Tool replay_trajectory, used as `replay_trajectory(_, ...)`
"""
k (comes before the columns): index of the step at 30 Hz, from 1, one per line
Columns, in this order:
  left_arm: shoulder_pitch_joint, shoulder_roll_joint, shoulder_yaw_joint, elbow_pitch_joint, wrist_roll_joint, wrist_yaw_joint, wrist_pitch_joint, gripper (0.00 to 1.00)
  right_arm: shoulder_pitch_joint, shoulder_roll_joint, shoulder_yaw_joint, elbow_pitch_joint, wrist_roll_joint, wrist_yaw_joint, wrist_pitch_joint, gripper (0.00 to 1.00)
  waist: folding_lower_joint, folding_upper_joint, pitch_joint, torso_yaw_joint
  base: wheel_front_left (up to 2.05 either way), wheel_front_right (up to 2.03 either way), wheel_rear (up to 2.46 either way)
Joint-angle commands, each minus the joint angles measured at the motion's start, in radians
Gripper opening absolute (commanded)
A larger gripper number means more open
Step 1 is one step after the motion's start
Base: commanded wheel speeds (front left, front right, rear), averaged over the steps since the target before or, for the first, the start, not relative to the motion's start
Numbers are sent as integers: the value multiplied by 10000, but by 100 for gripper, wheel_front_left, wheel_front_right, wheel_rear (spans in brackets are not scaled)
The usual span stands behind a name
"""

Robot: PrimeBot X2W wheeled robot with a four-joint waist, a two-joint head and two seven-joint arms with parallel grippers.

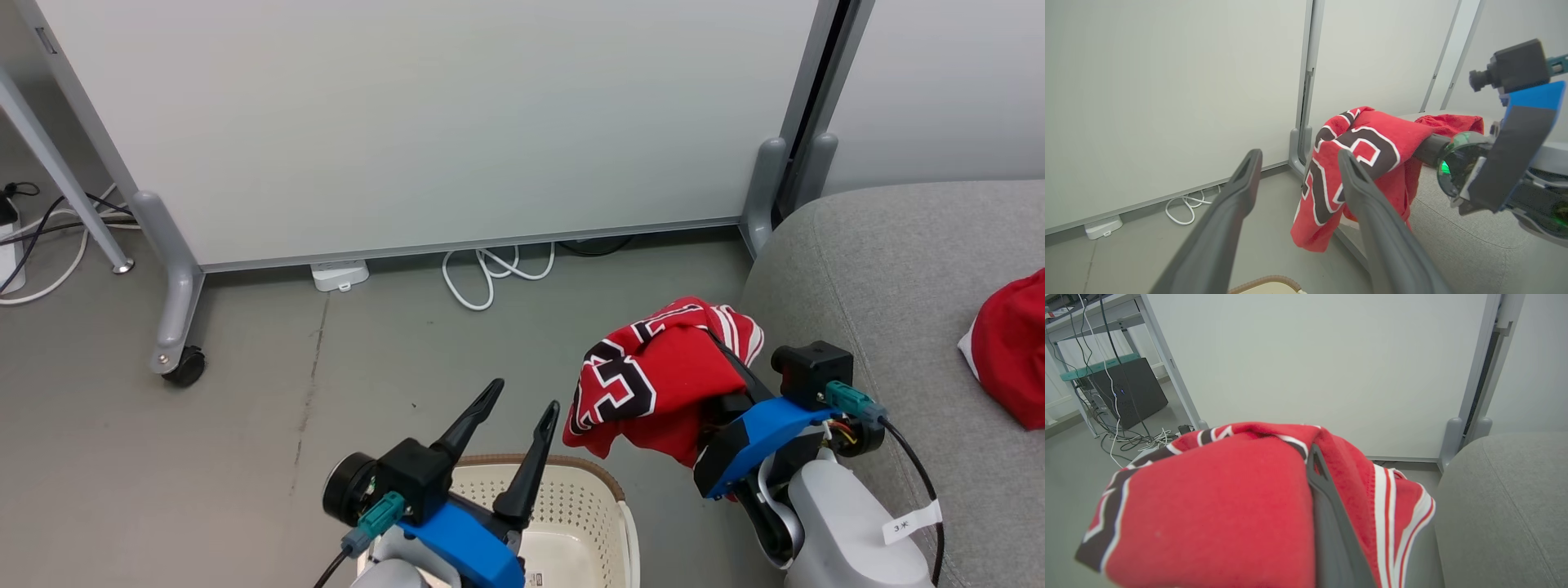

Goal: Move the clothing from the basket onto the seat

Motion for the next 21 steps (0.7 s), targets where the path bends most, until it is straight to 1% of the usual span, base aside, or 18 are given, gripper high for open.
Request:
replay_trajectory(1,322,52,267,-32,201,-56,-29,100,138,0,-44,-89,-88,5,7,0,0,0,-6,-7,0,0,0)
replay_trajectory(4,711,-18,785,-49,513,-99,-29,100,203,0,-74,-171,-103,5,26,0,0,0,-11,-15,0,0,0)
replay_trajectory(5,711,-18,785,-49,513,-99,-29,100,203,0,-74,-171,-103,5,26,0,0,0,-11,-15,0,0,0)
replay_trajectory(11,1200,-229,1600,-85,1063,-352,-29,100,305,0,-105,-298,-81,5,100,0,0,0,-22,-19,0,0,0)
replay_trajectory(21,1359,-573,2268,29,1703,-710,-29,100,415,0,-94,-477,-39,5,176,0,0,0,1,-180,0,0,0)
